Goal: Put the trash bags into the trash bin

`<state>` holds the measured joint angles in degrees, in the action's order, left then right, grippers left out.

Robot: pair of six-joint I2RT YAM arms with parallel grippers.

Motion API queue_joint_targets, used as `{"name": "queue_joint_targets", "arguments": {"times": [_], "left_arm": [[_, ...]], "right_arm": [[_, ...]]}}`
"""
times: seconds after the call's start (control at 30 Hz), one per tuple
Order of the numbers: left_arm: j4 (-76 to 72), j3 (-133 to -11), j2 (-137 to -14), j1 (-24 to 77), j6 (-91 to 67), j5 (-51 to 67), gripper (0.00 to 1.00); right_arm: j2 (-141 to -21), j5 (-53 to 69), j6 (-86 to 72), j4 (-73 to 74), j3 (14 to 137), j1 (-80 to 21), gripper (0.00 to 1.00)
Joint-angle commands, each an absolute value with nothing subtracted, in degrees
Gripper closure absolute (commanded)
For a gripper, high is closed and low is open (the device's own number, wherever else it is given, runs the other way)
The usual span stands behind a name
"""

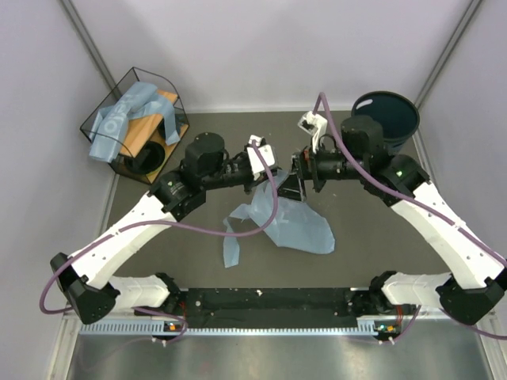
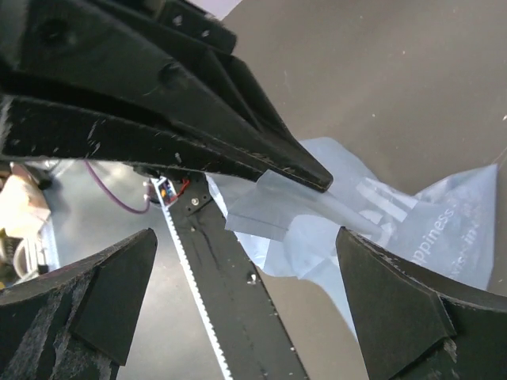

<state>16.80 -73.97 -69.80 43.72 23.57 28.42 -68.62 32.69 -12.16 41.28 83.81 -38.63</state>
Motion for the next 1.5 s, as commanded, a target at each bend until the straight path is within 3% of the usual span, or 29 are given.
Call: {"name": "queue_joint_targets", "arguments": {"times": [0.0, 0.2, 0.27, 0.37, 0.4, 0.57, 0.63, 0.77, 0.87, 0.93, 0.97, 1.17, 1.3, 1.47], "left_arm": [[13.89, -74.27, -68.73, 45.08, 20.92, 19.7, 1.0], [12.48, -73.22, -67.77, 45.97, 18.98, 19.33, 1.0], [10.91, -72.34, -66.8, 45.97, 18.55, 19.86, 1.0], [9.59, -70.93, -65.4, 45.97, 18.28, 21.61, 1.0], [9.23, -70.06, -64.96, 45.88, 18.19, 22.49, 1.0], [7.65, -68.12, -62.58, 45.97, 17.31, 25.74, 1.0], [6.77, -67.59, -62.05, 45.88, 15.92, 26.28, 1.0], [7.91, -68.02, -61.7, 44.48, 13.02, 24.44, 1.0], [8.61, -67.07, -59.68, 38.62, 6.35, 25.39, 0.72], [9.22, -65.4, -57.23, 35.0, 0.81, 29.25, 0.42], [9.84, -63.48, -56.61, 32.2, 0.27, 30.92, 0.38], [11.53, -58.01, -55.45, 31.99, -5.62, 40.85, 0.28], [11.16, -58.1, -58.18, 37.43, -8.34, 42.45, 0.24], [-1.29, -52.75, -59.76, 43.05, -16.51, 46.03, 0.23]], "right_arm": [[-69.17, 29.54, -22.75, 36.13, 85.08, -39.2, 0.02], [-71.54, 28.66, -27.51, 30.76, 84.81, -39.2, 0.02], [-72.42, 28.39, -27.42, 30.67, 84.64, -39.29, 0.09], [-72.77, 28.39, -27.16, 29.89, 83.59, -39.11, 0.27], [-72.77, 28.3, -26.9, 29.53, 83.06, -39.02, 0.38], [-72.16, 28.56, -24.97, 28.74, 81.65, -38.5, 0.73], [-71.98, 29.7, -23.22, 28.74, 81.47, -38.32, 1.0], [-69.18, 31.02, -17.77, 28.92, 81.12, -36.92, 1.0], [-64.09, 34.78, -13.37, 29.18, 79.55, -33.5, 1.0], [-58.99, 35.59, -9.33, 30.14, 77.35, -33.22, 1.0], [-57.06, 38.47, -8.01, 30.23, 76.3, -33.14, 1.0], [-49.58, 43.07, 8.59, 38.82, 72.51, -36.12, 1.0], [-48.08, 42.63, 16.85, 43.4, 72.51, -37.26, 1.0], [-45.97, 41.49, 26.09, 46.84, 71.72, -38.58, 1.0]]}}
